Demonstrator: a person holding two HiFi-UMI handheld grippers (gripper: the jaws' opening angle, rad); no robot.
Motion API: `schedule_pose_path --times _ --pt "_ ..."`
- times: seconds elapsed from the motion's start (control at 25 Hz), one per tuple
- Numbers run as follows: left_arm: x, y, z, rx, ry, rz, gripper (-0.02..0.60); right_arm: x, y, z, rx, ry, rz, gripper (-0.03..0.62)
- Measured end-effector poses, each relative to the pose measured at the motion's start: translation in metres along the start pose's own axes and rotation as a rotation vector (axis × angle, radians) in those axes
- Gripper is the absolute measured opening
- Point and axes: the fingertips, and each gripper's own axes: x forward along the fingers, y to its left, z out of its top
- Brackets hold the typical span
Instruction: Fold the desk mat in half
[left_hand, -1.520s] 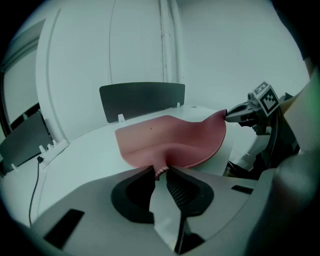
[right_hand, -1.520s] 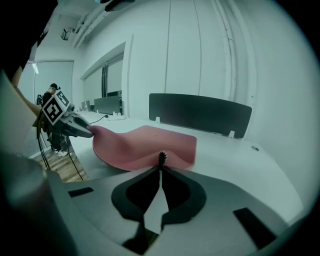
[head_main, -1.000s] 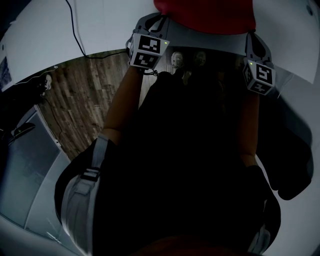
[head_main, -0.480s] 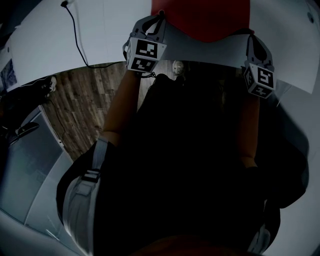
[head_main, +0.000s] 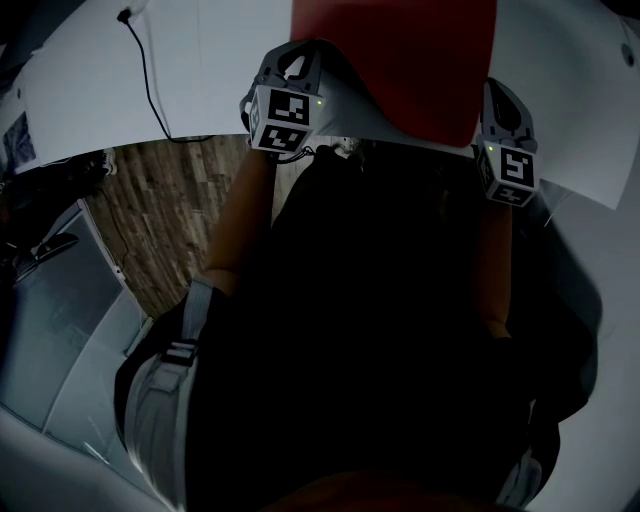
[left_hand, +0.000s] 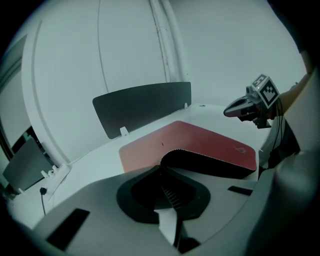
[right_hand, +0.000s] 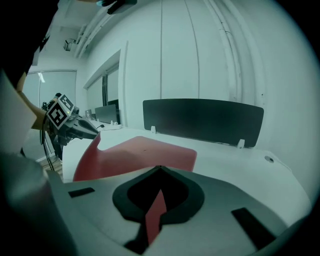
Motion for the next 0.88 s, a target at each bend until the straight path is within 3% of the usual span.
schedule_pose_path --times 0.16,0.36,0.4,0.44,0.6,0.88 --pt "0.004 0.002 0.003 -0.008 0.009 0.017 0.021 0.004 0.001 0.006 -0.036 -0.013 0.052 0.026" --pt "0.007 0.007 0.015 -0.012 0.010 0.043 0.021 0.001 0.023 0.007 -0.047 -0.014 0.187 0.031" --pt "0.007 0.008 0.018 -0.010 0.008 0.048 0.021 -0.001 0.033 0.005 -0.043 -0.006 0.231 0.085" --pt "0.007 0.009 0.022 -0.008 0.006 0.054 0.021 -0.003 0.044 0.002 -0.041 0.002 0.276 0.188" --pt "0.007 0.009 0.028 -0.007 -0.006 0.062 0.021 -0.018 0.085 -0.023 -0.058 0.047 0.395 0.209" --pt "0.010 0.009 0.035 -0.004 -0.006 0.024 0.021 -0.030 0.122 -0.044 -0.052 0.101 0.454 0.221"
